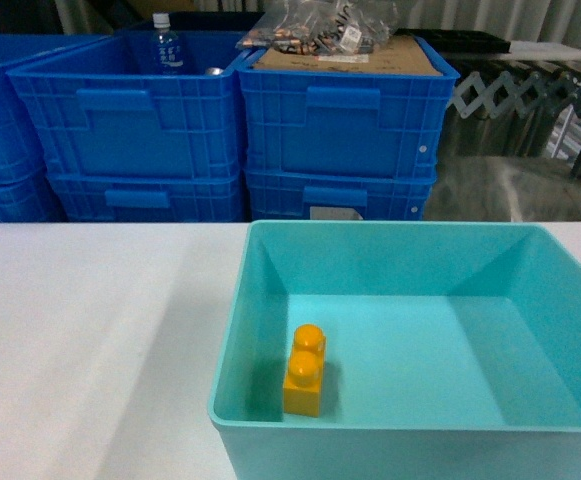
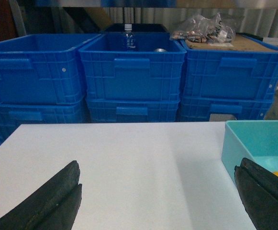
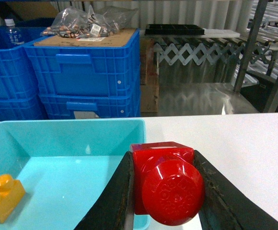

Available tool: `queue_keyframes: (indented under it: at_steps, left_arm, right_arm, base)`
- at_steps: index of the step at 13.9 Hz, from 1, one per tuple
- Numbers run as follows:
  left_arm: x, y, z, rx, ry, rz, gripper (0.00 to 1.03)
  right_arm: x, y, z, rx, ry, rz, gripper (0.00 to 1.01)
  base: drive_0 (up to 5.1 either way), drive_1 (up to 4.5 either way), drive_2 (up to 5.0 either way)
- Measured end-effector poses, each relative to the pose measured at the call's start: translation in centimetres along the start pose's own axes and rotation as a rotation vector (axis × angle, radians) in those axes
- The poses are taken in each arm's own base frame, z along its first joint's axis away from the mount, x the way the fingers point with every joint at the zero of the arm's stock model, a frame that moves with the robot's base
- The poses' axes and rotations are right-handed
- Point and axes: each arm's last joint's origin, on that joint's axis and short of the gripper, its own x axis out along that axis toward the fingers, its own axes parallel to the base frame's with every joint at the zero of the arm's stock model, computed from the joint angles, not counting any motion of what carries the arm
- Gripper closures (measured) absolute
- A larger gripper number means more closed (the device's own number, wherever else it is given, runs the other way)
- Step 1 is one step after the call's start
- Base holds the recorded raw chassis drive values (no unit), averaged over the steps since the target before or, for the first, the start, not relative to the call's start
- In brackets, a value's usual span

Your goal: Pick red block from blue box to shelf

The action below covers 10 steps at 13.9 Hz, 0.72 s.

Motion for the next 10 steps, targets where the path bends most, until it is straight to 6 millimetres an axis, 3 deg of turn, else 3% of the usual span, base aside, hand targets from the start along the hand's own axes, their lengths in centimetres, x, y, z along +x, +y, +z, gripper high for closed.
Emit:
queue_keyframes:
  at_steps: [10]
  left_arm:
    - [0.0, 0.0, 0.0, 0.000, 0.000, 0.000, 0.05]
  right_arm:
    - [-1.9, 0.0, 0.0, 0.000, -0.025, 0.000, 0.74]
  base:
    - [0.0, 0.00, 0.0]
